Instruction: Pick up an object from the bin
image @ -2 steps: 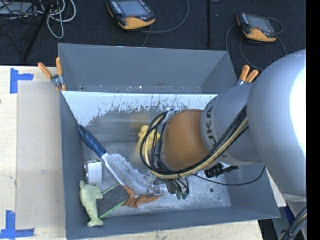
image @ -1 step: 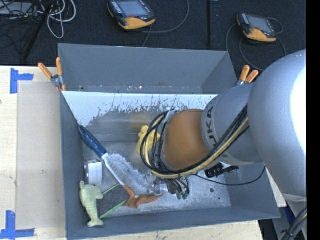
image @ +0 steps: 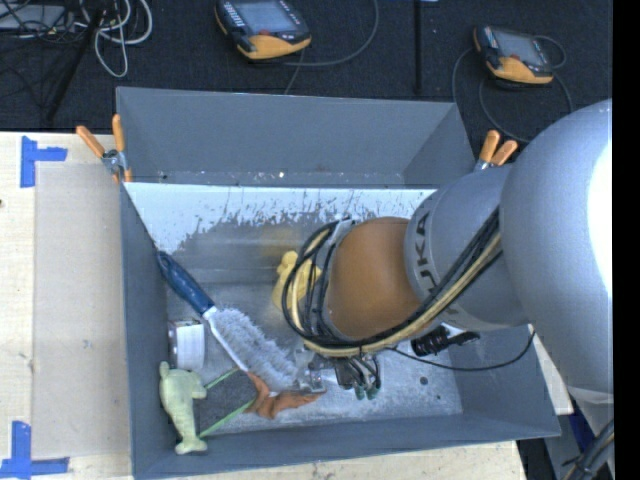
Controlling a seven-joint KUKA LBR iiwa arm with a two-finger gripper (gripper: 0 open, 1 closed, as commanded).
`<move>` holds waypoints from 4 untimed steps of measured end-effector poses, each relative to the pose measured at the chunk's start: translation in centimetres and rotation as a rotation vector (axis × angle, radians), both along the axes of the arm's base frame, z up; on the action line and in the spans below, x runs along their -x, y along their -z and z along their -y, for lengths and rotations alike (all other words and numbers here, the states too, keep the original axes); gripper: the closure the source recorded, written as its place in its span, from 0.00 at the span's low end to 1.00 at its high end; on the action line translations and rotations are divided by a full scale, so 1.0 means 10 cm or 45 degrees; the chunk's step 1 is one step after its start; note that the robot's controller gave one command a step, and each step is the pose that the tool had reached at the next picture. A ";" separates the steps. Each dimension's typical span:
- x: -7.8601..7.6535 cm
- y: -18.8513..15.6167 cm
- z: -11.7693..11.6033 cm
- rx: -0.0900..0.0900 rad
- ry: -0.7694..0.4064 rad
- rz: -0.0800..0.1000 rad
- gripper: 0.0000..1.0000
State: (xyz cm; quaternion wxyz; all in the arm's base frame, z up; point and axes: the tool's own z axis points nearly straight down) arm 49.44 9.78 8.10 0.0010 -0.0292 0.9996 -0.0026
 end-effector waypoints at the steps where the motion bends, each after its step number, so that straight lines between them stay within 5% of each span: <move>1: 0.02 -0.10 -0.01 -0.002 -0.001 -0.005 1.00; 4: 0.02 -0.30 -0.01 -0.005 -0.003 -0.003 1.00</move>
Offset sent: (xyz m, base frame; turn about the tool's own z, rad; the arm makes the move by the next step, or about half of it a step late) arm 0.0000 0.0000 0.0268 0.0000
